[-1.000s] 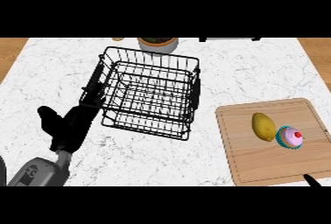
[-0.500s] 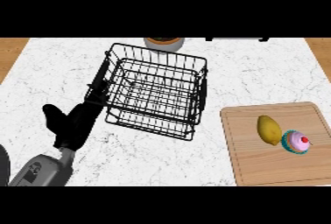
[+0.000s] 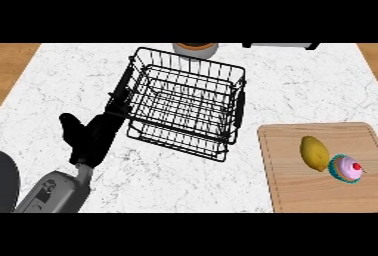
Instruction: Pick the cupcake from the cutting board and place it in the tiered basket
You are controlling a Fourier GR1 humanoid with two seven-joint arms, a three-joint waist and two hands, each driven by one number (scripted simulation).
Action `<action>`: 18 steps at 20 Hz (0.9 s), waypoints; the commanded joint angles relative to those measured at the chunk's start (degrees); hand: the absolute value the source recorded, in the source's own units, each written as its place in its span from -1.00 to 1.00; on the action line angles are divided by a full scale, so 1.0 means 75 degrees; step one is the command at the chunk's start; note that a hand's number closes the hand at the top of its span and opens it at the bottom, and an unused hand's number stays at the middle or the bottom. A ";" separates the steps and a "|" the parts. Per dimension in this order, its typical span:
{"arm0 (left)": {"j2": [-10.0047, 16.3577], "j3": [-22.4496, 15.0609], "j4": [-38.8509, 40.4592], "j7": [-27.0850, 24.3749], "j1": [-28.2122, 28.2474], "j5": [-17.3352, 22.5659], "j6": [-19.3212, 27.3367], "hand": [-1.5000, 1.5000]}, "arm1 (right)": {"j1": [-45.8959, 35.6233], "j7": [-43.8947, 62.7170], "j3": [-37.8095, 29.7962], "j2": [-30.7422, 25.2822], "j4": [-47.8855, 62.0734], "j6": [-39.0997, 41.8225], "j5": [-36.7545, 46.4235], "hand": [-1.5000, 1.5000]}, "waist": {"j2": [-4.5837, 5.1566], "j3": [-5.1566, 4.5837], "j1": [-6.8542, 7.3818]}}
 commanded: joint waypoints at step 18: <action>-0.0471 0.0880 0.0543 -0.0050 0.0250 -0.0552 -0.0814 0.00 | -0.3906 0.4020 0.0822 0.1159 0.2005 0.3047 0.3353 -1.00 | -0.0157 0.0051 -0.0355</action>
